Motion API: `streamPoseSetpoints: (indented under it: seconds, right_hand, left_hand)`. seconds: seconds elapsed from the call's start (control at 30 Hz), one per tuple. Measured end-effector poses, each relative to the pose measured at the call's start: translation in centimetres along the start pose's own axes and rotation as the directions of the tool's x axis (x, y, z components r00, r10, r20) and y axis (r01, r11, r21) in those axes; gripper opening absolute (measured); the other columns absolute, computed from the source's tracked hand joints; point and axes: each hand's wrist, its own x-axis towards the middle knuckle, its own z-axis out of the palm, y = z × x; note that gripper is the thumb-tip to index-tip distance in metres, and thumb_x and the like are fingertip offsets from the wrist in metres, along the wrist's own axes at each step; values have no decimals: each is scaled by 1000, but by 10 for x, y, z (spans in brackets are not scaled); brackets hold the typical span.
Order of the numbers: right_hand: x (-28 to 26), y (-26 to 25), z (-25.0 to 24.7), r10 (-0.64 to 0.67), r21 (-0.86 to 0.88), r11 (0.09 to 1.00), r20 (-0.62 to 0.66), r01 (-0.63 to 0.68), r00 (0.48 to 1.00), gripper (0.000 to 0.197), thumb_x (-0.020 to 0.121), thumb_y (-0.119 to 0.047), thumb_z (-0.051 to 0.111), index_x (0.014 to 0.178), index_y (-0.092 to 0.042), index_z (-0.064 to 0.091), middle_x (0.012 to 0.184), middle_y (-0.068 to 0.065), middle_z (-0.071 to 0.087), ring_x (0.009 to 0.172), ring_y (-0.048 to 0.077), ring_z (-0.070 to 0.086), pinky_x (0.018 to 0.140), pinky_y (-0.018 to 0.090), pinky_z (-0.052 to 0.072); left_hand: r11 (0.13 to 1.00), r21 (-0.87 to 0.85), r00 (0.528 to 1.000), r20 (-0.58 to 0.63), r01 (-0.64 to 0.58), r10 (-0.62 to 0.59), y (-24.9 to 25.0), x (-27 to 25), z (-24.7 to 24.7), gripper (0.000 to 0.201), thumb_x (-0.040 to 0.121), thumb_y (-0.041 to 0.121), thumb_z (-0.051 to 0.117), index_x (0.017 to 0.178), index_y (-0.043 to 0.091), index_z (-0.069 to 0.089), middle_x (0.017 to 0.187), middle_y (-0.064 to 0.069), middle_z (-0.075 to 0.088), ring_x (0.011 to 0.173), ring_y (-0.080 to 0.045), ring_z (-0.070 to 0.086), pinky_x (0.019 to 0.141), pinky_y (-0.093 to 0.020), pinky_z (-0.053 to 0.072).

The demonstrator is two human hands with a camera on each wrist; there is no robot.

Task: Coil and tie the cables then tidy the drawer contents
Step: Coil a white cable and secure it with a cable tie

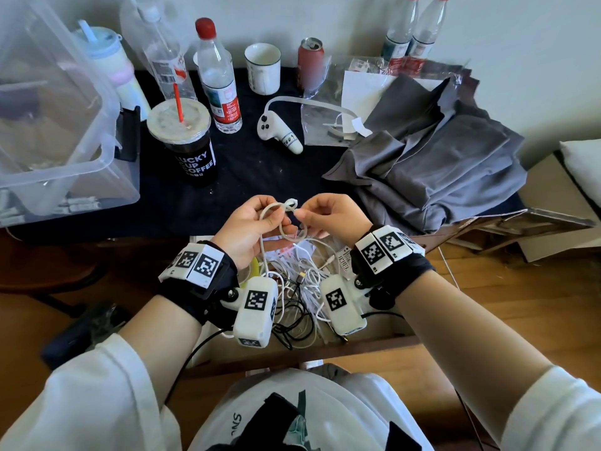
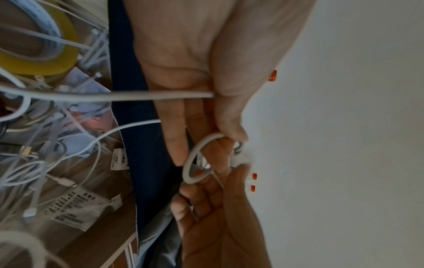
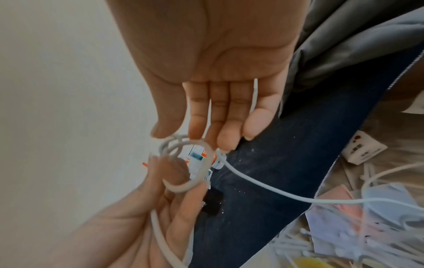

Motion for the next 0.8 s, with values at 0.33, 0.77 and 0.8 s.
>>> streamPoseSetpoints:
  seconds: [0.33,0.77,0.8]
  right_hand:
    - [4,-1,3,-106,-156,983,-39,99,994,23,83,-16,69,63,-23,59,57,-8,58,47,-3,50,53,12,41]
    - [6,-1,-14,89,-22,996,-36,-90,995,22,80,-14,72,96,-17,58,68,-1,59,47,-3,52,50,11,40]
    - [8,-2,-14,51,-140,989,-25,-54,998,21,77,-18,75,91,-20,60,68,-2,59,48,-3,53,55,14,42]
  left_hand:
    - [994,107,997,75,22,-30,8,2,1,19,96,11,47,102,14,65,61,0,58,60,-12,66,56,-27,56]
    - [954,299,996,-79,-22,48,-5,15,-19,14,93,3,52,86,11,61,61,2,63,61,-9,64,64,-21,55]
    - [947,322,998,-57,-11,31,-6,16,-18,13,92,4,54,85,11,61,60,3,63,60,-10,63,68,-25,54]
